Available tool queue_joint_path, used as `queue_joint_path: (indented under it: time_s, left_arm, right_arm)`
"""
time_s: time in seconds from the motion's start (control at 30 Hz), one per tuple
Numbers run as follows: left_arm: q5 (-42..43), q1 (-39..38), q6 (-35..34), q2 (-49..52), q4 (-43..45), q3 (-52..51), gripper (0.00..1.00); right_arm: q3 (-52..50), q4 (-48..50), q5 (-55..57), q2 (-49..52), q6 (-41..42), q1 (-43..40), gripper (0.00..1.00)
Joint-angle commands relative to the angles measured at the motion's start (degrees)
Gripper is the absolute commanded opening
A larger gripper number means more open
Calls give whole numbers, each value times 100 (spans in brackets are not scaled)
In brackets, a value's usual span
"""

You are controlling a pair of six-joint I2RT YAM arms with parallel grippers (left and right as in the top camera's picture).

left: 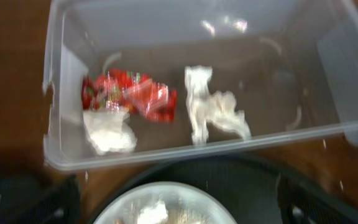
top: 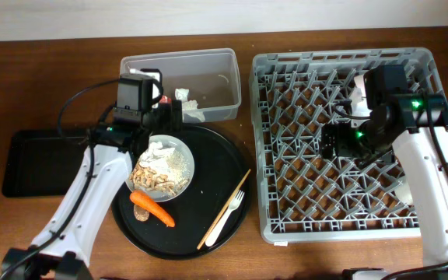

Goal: Sort waste into correct bins and load items into the dishwasher rack

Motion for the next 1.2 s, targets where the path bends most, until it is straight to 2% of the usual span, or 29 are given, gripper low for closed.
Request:
queue_joint_path:
  time_s: [0.0,0.07,0.1,0.23,0.3,0.47,0.67,0.7,0.87,0.97,1.0,1.07,1.17]
  left_arm:
    - [-24,24,70,-4,92,9,99]
    - [-17,24,70,-4,140,9,99]
    - [39,20,70,-4,-190,9,99]
    - [181,20,0,-2,-2238,-59,99]
    - [262,20,-20,-2,-2190,-339,99]
    - [262,20,-17,-2,-1237,-1285,99]
    - [238,20,-17,297,-951,-1482,96]
    - [236,20,-17,365,-890,-1482,89]
    - [238,22,-15,367,-612,-1480,41]
    - [236,20,-13,367,-570,-1480,19]
    - [236,22,-15,367,-566,-1480,16]
    - [236,22,-15,367,-503,-1480,1]
    - [240,20,-13,306,-527,-1335,0]
  right_arm:
    - [11,-15,-33,-74,-4,-28,98]
    - [11,-24,-33,-74,-7,-31,98]
    - [11,-35,-33,-74,-7,-31,98]
    - [11,-33,-33,-74,-7,-31,98]
    - [11,-33,-33,-74,-7,-31,98]
    - [11,-46,-33,-74,-4,-31,98]
    - [11,-59,-33,-74,-7,-31,98]
    - [11,-61,-33,-74,-7,-31,98]
    - [11,-61,-33,-74,-7,-31,98]
    - [11,-59,-33,-74,-7,-31,98]
    - [11,-61,-33,-74,-7,-31,98]
    - [11,-61,-33,-74,-7,-31,98]
    - [11,-61,-33,-74,-7,-31,98]
